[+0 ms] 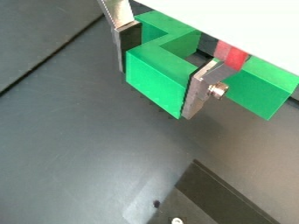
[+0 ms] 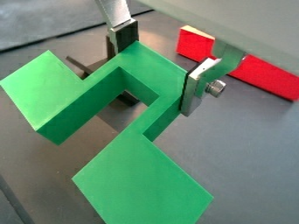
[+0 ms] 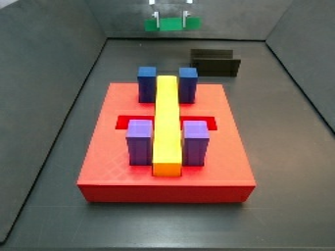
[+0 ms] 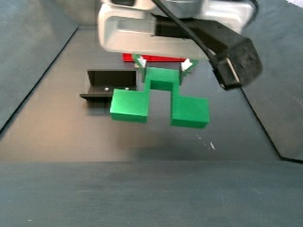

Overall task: Pick up the green object. Move up. Place the green object on the fixture. Regrasp the green object. Move to above the board. Insert the green object.
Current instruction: Place the green object on the fixture.

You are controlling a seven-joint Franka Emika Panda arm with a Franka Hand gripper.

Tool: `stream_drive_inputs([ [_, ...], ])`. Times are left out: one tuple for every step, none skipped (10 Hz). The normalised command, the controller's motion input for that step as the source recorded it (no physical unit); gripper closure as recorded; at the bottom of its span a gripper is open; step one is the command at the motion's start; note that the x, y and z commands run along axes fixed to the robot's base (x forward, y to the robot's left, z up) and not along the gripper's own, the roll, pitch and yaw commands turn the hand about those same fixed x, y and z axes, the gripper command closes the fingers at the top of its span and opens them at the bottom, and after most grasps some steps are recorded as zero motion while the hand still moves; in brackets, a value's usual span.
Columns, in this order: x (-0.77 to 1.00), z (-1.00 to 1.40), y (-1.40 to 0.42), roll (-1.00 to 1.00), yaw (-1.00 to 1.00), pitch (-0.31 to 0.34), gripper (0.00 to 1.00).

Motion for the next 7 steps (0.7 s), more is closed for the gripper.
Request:
stream_drive_inputs([
  [0.57,0.20,-0.05,-0.22,0.24,0.534,1.00],
  [0.52,0.30,0.00,-0.37,0.24,0.517,1.00],
  [0.47,0.27,0.00,-0.55,0.21,0.411,1.00],
  [0.45,0.19,0.00,-0.74,0.09,0.203,1.00],
  [0.40,0.14,0.02,-0.78,0.06,0.134,1.00],
  [0.28,0.07,0.01,-0.81,0.03,0.000,1.00],
  [0.19,0.00,0.00,-0.84,0.00,-0.077,1.00],
])
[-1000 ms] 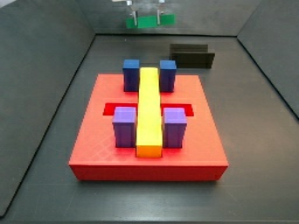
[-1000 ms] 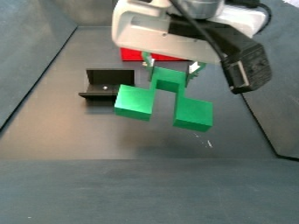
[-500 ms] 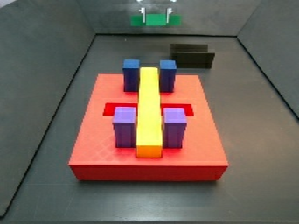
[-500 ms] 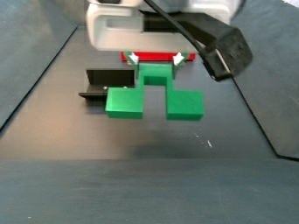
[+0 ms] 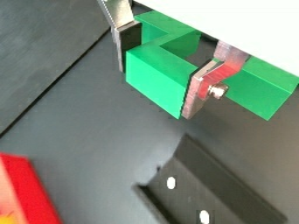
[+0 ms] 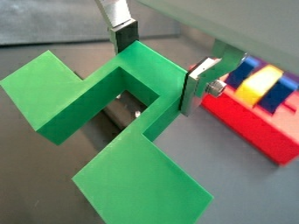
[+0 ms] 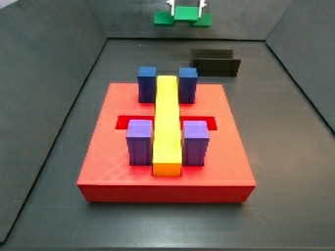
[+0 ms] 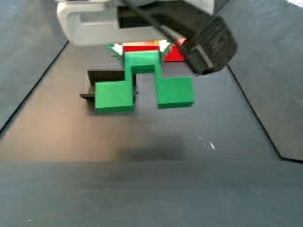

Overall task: Pick up the green object. Move up. Place the green object on the fixture. Regrasp the green object. Move to above the board. Insert the green object.
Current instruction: Place the green object on the fixture.

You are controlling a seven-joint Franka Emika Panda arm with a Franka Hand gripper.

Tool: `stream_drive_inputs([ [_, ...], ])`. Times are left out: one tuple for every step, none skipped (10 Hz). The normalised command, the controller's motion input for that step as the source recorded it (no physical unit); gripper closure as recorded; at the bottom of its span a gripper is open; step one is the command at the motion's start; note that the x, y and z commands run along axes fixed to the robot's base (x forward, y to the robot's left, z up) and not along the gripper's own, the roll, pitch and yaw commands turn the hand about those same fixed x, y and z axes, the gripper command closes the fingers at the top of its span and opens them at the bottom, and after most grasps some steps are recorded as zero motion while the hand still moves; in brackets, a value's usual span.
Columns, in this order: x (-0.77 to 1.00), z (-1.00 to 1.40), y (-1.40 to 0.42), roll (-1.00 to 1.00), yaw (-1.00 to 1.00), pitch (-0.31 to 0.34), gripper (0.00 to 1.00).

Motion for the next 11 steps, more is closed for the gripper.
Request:
stream_drive_inputs([
  [0.17,0.01,0.00,-0.85,0.00,-0.123,1.00],
  [0.15,0.01,0.00,-0.86,0.00,-0.134,1.00],
  [0.14,0.02,0.00,-0.85,0.00,-0.140,1.00],
  [0.09,0.00,0.00,-0.64,0.00,-0.129,1.00],
  [0.06,0.00,-0.06,-0.15,0.00,-0.023,1.00],
  [0.10,0.00,-0.15,0.00,-0.05,0.000,1.00],
  [0.11,0.00,-0.17,0.03,-0.10,0.003,1.00],
  [0.08,0.00,-0.19,0.06,-0.09,0.051,1.00],
  [0.16,0.13,-0.25,0.01,-0.06,0.117,1.00],
  [0.27,0.20,-0.30,0.00,-0.06,0.146,1.00],
  [0.35,0.11,-0.42,0.00,-0.01,0.151,1.00],
])
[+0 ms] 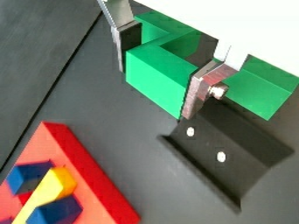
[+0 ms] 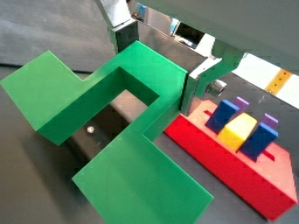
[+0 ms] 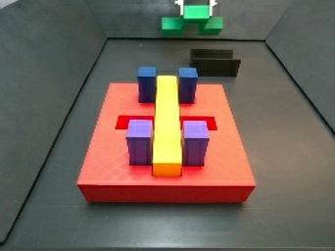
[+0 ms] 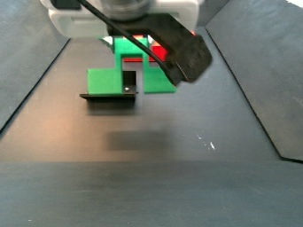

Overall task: Pick up the green object. Move up. Place the green object on the fixture. Regrasp the green object. Move to above the board. Insert the green object.
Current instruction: Place the green object on the fixture.

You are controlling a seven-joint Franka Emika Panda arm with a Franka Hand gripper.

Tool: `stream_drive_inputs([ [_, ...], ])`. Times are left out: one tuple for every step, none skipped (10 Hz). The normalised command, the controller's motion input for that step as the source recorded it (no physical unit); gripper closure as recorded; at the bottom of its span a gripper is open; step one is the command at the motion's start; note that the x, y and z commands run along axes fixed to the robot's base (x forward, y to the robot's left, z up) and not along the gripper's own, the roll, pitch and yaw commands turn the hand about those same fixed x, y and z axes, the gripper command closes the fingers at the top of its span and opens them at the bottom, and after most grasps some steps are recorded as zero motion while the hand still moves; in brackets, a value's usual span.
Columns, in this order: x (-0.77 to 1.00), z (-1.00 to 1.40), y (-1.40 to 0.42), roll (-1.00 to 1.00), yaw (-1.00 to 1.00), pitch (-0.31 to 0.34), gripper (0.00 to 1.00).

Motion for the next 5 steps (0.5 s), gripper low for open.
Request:
stream_drive_inputs([
  [0.37,0.00,-0.55,0.12,0.00,0.134,1.00],
  [0.31,-0.03,-0.50,0.10,0.01,0.000,1.00],
  [0.33,-0.10,-0.45,0.11,0.00,0.000,1.00],
  [0.44,-0.11,-0.41,0.27,0.00,0.091,1.00],
  [0.52,-0.12,-0.37,0.33,-0.04,0.171,1.00],
])
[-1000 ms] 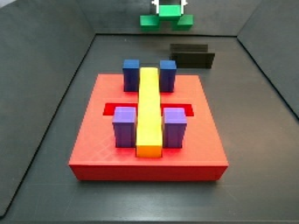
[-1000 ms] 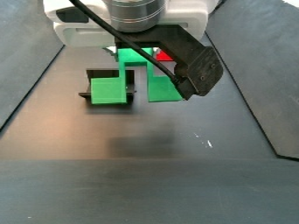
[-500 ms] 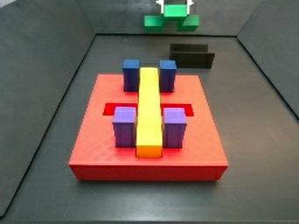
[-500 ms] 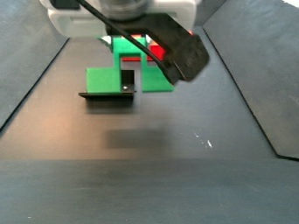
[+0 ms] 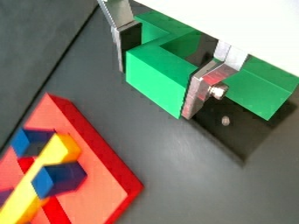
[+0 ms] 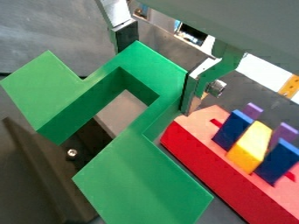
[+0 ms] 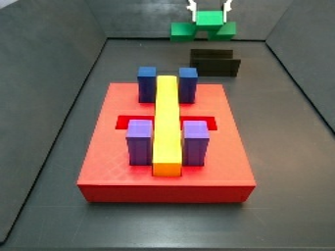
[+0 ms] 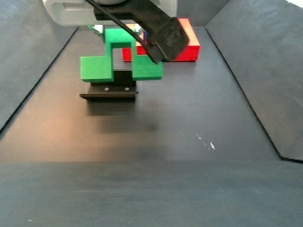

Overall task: Pick up the green object. Move up. Place the green object on the fixture. Regrasp the green object. Move to above the board. Insert the green object.
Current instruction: Place the green object on the fixture.

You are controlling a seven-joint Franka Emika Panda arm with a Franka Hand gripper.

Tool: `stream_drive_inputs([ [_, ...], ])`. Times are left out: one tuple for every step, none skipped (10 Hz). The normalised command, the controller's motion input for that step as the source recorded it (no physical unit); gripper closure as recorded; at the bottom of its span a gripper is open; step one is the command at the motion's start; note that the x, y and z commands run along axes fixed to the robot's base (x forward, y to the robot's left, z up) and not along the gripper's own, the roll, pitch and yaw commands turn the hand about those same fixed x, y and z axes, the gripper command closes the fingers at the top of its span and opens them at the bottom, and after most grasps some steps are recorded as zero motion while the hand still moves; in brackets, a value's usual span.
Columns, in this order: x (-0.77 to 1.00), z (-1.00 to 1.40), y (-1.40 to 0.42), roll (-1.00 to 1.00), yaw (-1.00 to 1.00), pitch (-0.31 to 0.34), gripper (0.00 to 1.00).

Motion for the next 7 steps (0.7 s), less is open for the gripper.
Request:
stream_drive_inputs([
  [0.62,-0.08,-0.31,0.41,-0.16,0.300,1.00],
  [0.62,0.00,-0.24,0.26,-0.20,0.317,1.00],
  [0.55,0.00,-0.17,0.11,-0.29,0.263,1.00],
  [0.48,0.00,-0.15,0.00,-0.29,0.171,1.00],
  [0.05,0.00,-0.08,0.00,0.00,0.000,1.00],
  [0.04,0.00,0.00,0.00,0.00,0.000,1.00],
  [0.20,0.05,0.00,-0.44,-0.05,-0.431,1.00],
])
